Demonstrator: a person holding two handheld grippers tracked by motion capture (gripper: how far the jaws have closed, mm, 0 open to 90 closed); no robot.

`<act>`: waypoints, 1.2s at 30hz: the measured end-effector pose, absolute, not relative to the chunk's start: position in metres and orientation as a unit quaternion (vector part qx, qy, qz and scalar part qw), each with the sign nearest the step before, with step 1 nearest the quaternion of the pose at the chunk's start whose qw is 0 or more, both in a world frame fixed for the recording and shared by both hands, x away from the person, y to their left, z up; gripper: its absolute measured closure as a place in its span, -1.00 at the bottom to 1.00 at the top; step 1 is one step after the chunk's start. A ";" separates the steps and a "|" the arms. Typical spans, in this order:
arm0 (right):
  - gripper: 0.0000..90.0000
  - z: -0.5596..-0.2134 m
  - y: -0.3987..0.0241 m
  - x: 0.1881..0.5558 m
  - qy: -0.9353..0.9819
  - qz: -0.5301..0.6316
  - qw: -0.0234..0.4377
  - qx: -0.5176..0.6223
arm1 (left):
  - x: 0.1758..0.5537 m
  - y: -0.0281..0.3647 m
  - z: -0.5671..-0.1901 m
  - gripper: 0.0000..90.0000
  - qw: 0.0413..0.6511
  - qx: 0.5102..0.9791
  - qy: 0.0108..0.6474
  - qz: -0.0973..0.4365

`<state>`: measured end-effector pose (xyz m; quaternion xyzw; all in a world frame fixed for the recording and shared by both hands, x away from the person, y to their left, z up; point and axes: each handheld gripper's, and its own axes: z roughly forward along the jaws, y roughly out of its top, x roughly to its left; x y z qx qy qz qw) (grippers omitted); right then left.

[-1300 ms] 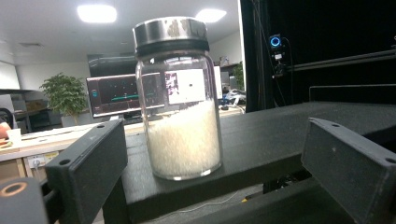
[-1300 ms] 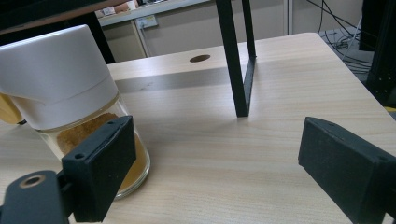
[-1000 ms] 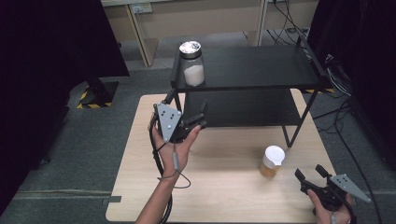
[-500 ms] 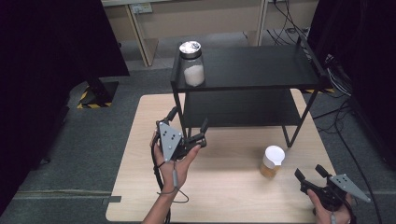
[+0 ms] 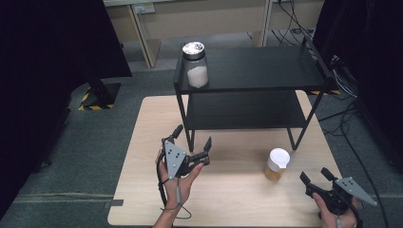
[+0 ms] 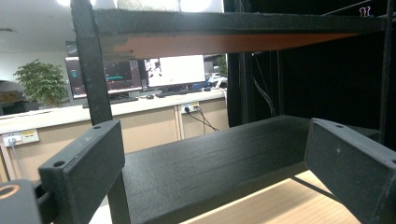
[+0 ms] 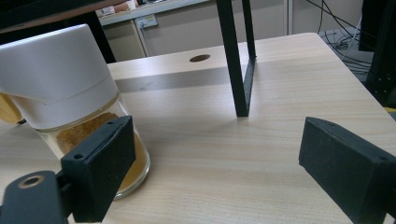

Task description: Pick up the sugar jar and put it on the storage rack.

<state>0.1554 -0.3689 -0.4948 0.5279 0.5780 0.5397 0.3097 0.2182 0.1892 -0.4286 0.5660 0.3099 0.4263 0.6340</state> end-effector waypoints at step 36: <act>-0.75 -0.495 -0.369 0.155 0.579 0.539 0.310 0.527 | 0.219 0.186 -0.463 -0.90 0.628 0.576 0.347 0.392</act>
